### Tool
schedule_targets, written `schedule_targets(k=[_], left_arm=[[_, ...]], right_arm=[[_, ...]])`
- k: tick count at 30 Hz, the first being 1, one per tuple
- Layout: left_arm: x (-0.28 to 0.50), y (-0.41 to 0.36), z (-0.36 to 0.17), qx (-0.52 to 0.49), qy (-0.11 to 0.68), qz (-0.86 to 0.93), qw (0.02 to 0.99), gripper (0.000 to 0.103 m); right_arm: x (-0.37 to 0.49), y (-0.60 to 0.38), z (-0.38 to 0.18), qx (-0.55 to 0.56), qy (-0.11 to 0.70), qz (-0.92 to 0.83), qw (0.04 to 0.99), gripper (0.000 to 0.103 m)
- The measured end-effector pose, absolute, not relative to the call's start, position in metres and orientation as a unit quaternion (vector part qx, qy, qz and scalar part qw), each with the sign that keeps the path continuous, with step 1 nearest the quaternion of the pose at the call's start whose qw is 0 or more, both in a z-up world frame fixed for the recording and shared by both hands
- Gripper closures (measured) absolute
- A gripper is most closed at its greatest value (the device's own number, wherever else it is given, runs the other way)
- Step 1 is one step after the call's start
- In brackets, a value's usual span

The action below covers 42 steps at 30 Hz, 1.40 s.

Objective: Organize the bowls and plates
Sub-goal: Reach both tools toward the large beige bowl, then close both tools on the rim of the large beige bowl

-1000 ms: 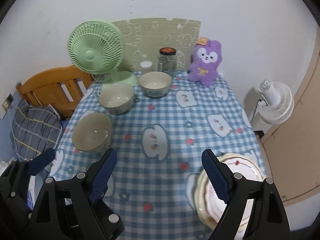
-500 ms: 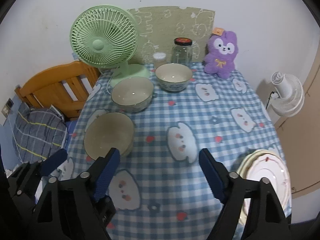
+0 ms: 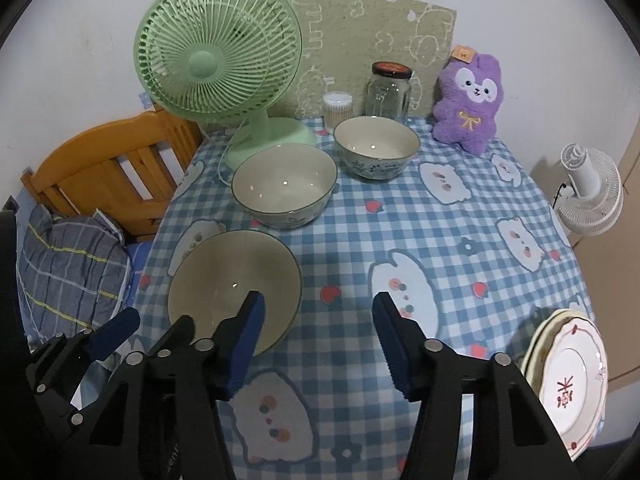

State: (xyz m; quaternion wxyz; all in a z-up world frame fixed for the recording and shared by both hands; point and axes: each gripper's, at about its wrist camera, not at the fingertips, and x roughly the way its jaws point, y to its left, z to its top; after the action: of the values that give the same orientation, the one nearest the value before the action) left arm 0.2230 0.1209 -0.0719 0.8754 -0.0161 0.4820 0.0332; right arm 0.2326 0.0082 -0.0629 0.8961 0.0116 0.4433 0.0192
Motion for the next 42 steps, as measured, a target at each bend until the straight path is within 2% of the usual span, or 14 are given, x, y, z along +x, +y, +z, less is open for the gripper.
schedule_targets(k=[5,13,16,20,22,27,29,35,42], left_arm=[[0.235,0.132,-0.086,-0.025,0.49,0.036,0.87,0.065],[0.251,0.139,-0.104,-0.025,0.496,0.039,0.867,0.069],[0.258,0.141,-0.112,-0.027,0.503,0.04,0.863,0.074],[0.265,0.144,-0.119,-0.029,0.509,0.041,0.859,0.077],[0.268,0.143,-0.122,-0.026,0.511,0.04,0.858,0.082],[0.271,0.14,-0.124,-0.019,0.511,0.035,0.859,0.086],[0.273,0.14,-0.126,-0.017,0.513,0.036,0.857,0.089],[0.276,0.141,-0.127,-0.009,0.517,0.034,0.855,0.091],[0.272,0.138,-0.126,-0.008,0.517,0.029,0.856,0.091]], right_arm=[[0.247,0.014,-0.076,0.013,0.454,0.02,0.89,0.051],[0.264,0.021,-0.095,0.011,0.469,0.016,0.883,0.053],[0.27,0.023,-0.102,0.011,0.475,0.017,0.88,0.061],[0.276,0.026,-0.109,0.009,0.48,0.014,0.877,0.064],[0.279,0.028,-0.112,0.011,0.485,0.021,0.874,0.076],[0.284,0.03,-0.116,0.008,0.489,0.018,0.872,0.077],[0.286,0.031,-0.118,0.008,0.493,0.018,0.87,0.085],[0.287,0.033,-0.118,-0.002,0.496,0.005,0.868,0.09],[0.282,0.029,-0.117,-0.002,0.502,0.001,0.865,0.09]])
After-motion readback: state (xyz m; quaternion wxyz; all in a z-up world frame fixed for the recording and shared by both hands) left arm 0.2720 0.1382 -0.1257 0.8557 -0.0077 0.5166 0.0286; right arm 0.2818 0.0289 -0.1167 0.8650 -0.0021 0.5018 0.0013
